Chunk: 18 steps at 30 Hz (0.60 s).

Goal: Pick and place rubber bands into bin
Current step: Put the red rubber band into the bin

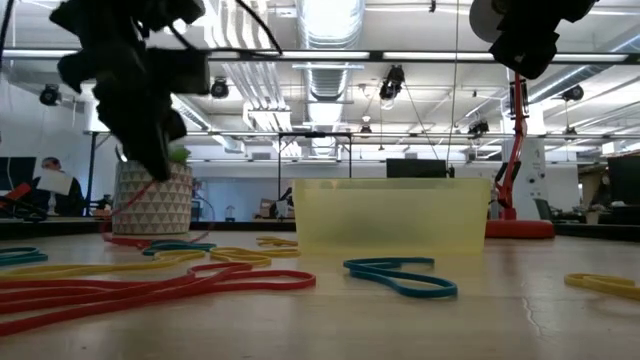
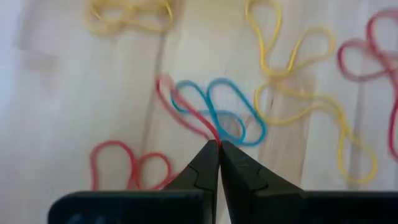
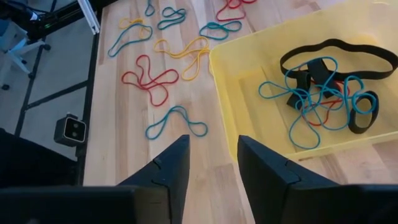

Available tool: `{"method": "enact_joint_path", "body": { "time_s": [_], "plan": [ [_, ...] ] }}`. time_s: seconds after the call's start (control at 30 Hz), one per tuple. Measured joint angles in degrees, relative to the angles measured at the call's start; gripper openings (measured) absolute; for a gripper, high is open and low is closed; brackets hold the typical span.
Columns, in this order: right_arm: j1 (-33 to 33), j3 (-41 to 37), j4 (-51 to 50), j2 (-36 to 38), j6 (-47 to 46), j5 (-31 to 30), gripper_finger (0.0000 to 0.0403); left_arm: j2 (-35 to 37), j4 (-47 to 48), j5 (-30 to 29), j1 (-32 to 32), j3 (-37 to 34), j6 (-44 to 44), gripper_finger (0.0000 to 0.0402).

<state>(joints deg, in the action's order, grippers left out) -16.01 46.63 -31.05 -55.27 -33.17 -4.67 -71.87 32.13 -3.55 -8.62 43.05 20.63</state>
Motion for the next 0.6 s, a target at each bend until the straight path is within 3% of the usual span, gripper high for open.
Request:
{"method": "enact_joint_path", "body": {
  "time_s": [0.27,0.6],
  "plan": [
    [0.0,0.0,0.0,0.0,0.1,0.0,0.0118,7.7,-0.1,-4.7,0.0,2.1,-0.2,0.0000],
    [0.0,0.0,-0.1,0.0,1.0,-1.4,0.0109,9.1,-5.2,-8.9,0.3,8.0,-5.8,0.0000]
  ]
}}
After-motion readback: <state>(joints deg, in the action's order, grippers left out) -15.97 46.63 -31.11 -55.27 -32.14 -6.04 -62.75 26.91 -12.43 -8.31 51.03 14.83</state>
